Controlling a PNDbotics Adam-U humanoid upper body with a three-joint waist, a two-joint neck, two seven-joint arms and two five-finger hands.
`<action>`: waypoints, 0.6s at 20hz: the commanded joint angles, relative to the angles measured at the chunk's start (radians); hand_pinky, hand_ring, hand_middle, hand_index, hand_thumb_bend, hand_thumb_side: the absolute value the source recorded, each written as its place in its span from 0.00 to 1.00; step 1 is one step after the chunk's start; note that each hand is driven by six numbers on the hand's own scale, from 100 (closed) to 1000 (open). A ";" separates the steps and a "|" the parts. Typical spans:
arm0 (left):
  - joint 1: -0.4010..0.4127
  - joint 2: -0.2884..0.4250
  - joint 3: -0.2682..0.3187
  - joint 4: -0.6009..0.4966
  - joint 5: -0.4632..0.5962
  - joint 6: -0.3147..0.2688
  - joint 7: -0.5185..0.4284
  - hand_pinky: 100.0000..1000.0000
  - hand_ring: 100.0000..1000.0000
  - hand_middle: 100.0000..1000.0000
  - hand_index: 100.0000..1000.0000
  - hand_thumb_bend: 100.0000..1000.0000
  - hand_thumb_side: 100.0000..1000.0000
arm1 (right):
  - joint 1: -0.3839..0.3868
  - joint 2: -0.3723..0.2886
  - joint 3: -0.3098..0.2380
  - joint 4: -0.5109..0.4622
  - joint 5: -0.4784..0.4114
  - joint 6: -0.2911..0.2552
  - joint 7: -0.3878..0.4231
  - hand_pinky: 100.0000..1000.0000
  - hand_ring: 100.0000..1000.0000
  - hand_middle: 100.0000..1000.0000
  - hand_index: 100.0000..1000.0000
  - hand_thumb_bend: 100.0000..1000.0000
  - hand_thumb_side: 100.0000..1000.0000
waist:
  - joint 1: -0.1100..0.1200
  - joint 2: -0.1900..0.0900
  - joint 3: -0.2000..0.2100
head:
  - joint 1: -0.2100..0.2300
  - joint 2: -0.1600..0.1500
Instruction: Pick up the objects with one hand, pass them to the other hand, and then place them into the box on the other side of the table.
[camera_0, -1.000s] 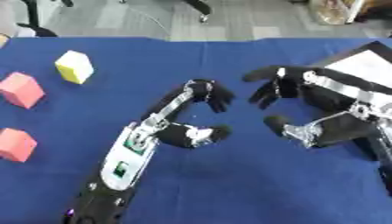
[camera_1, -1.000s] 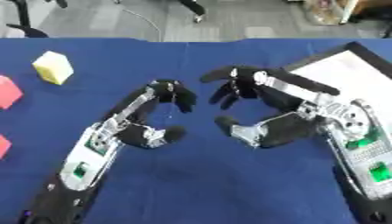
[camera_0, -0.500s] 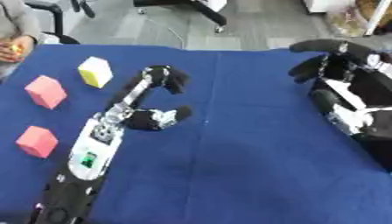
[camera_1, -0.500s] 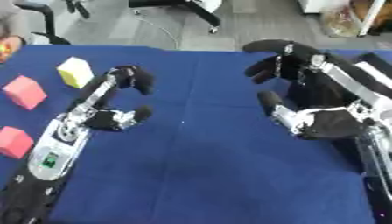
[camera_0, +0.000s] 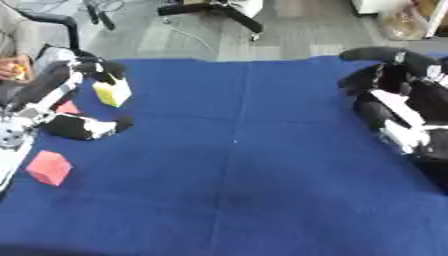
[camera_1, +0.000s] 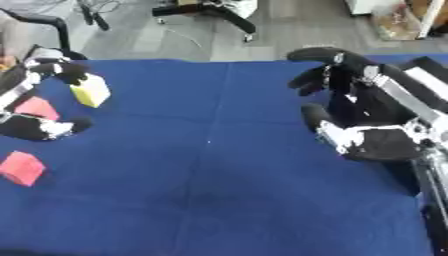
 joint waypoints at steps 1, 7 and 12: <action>0.014 0.147 0.000 0.028 -0.060 -0.003 -0.095 0.76 0.70 0.70 0.89 0.43 0.48 | -0.006 -0.026 -0.005 -0.021 0.007 0.008 0.001 0.71 0.75 0.88 0.91 0.02 0.22 | 0.019 -0.031 0.002 | 0.017 0.005; 0.033 0.204 -0.019 0.174 -0.139 0.001 -0.264 0.79 0.73 0.73 0.89 0.40 0.36 | -0.002 -0.036 -0.004 -0.021 0.012 0.012 0.000 0.71 0.75 0.88 0.91 0.02 0.22 | 0.026 -0.035 0.002 | 0.040 0.005; 0.026 0.207 -0.037 0.321 -0.168 -0.024 -0.336 0.80 0.75 0.74 0.88 0.39 0.28 | -0.002 -0.039 -0.004 -0.021 0.015 0.011 -0.002 0.71 0.75 0.88 0.91 0.02 0.22 | 0.026 -0.034 -0.004 | 0.030 0.005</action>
